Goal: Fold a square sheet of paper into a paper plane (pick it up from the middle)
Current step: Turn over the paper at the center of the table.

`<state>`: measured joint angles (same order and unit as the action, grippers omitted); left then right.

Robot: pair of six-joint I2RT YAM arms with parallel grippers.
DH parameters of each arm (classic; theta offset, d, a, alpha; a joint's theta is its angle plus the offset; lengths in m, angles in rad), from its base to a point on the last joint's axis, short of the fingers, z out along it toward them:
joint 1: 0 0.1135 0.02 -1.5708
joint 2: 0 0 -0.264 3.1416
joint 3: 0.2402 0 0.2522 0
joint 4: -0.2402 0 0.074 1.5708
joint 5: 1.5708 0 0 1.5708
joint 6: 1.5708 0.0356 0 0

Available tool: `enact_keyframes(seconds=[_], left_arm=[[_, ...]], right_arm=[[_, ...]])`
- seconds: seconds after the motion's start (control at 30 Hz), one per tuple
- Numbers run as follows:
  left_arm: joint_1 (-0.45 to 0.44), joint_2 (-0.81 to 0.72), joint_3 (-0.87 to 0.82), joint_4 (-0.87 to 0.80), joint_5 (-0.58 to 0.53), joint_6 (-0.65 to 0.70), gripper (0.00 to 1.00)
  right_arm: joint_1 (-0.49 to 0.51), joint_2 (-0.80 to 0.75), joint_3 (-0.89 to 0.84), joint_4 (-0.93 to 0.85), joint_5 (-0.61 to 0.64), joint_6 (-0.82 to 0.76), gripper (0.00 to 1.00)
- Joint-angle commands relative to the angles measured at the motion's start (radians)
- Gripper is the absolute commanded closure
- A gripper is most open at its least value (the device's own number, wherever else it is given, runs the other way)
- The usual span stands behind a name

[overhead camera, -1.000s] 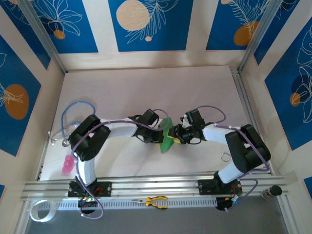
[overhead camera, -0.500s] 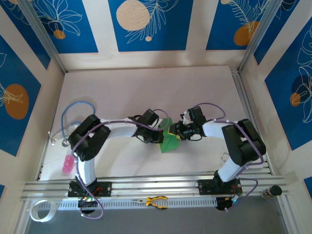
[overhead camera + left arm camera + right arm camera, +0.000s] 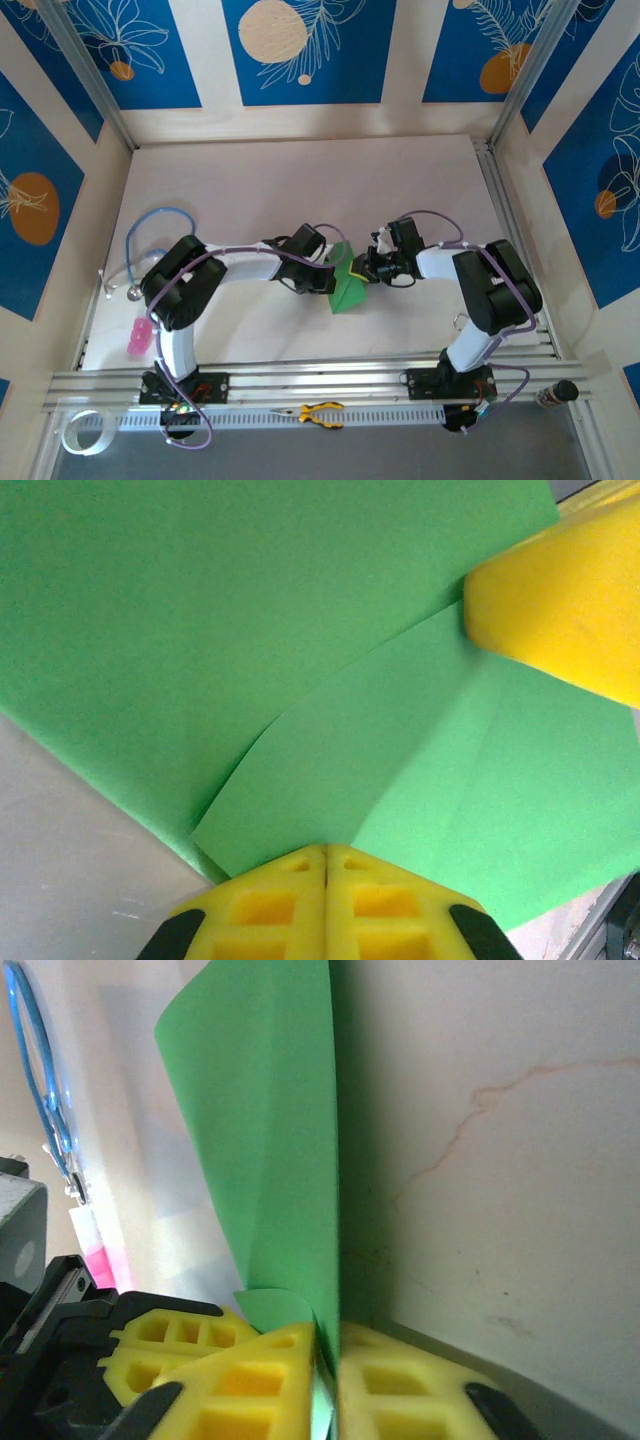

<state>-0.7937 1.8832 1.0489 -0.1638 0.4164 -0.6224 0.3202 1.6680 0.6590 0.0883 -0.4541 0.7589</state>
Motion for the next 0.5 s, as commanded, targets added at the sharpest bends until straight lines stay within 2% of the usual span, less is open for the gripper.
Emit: enact_keyframes(seconds=[0.0,0.1,0.2,0.47], left_arm=[[0.003,-0.036,0.002,-0.031,-0.001,-0.013,0.93],[0.005,-0.092,-0.014,-0.019,-0.037,-0.026,0.85],[0.008,-0.168,-0.038,-0.021,-0.111,-0.034,0.80],[0.066,-0.432,-0.157,-0.045,-0.367,-0.066,0.69]], right_arm=[[-0.003,-0.003,0.005,0.000,-0.037,-0.018,0.91],[-0.004,-0.040,0.014,-0.028,-0.024,-0.037,0.94],[-0.001,-0.103,0.043,-0.119,0.039,-0.082,0.94],[0.068,-0.234,0.255,-0.545,0.434,-0.304,0.95]])
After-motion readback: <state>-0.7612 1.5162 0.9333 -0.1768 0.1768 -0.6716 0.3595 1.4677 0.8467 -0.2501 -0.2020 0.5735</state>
